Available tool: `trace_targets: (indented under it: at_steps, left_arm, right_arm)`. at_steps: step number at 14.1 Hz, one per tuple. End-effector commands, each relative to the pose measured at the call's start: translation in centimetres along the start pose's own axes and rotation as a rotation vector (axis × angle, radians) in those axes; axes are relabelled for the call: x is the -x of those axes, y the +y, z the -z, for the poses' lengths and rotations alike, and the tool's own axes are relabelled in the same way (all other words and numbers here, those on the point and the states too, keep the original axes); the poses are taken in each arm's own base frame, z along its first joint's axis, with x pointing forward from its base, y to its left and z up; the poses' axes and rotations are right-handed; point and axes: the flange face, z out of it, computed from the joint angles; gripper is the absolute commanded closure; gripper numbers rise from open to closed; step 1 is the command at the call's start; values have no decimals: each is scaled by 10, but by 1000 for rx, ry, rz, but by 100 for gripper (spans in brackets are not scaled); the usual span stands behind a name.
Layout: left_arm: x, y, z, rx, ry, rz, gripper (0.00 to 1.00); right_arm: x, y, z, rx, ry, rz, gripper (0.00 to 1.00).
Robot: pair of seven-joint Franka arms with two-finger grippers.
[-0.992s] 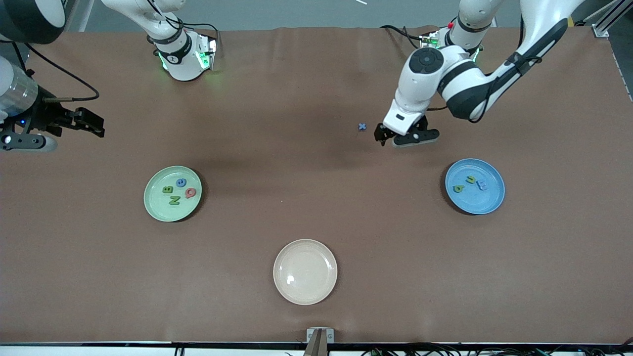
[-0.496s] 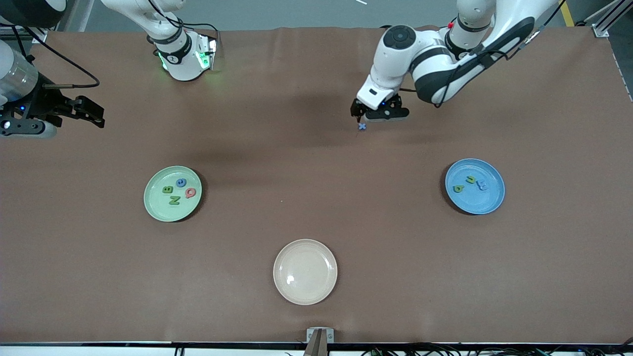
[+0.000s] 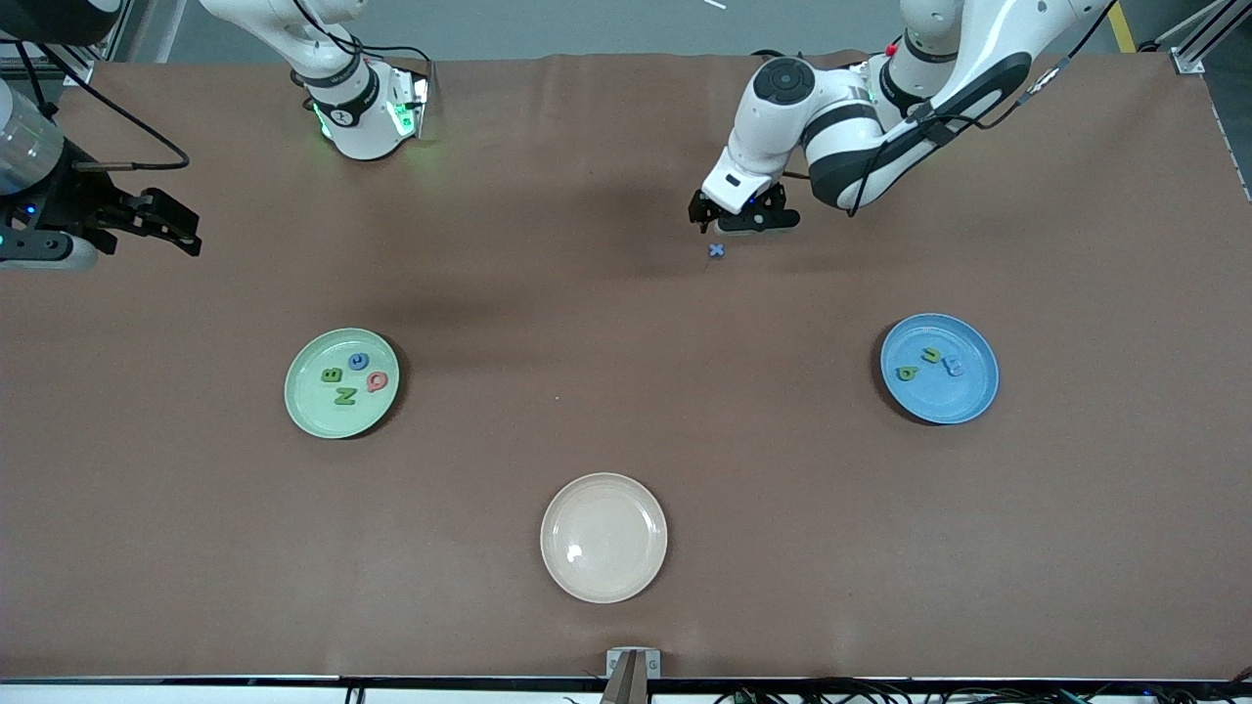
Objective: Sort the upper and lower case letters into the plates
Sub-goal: 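Reach the left gripper toward the blue x while the right gripper moves aside, then lower the left gripper onto the blue x and close it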
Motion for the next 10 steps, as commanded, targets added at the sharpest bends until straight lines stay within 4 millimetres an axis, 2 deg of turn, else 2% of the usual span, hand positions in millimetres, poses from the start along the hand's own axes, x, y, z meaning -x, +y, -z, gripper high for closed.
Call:
trace_targets:
  at_steps: [1, 3, 6, 8, 10]
  left_arm:
    - [24, 15, -18, -13, -4, -52, 0]
    - [34, 19, -27, -8, -3, -81, 0]
    - [27, 10, -50, -37, 24, -127, 0]
    - [23, 7, -58, -42, 29, -122, 0]
    - [17, 9, -55, -35, 39, -116, 0]
  right_arm:
    - [6, 1, 14, -20, 25, 1, 0]
    - [4, -6, 23, -14, 43, 14, 0]
    - [-9, -6, 29, -11, 45, 18, 0]
    - [-18, -6, 24, -21, 37, 8, 0]
    - [-18, -5, 15, -31, 6, 5, 0]
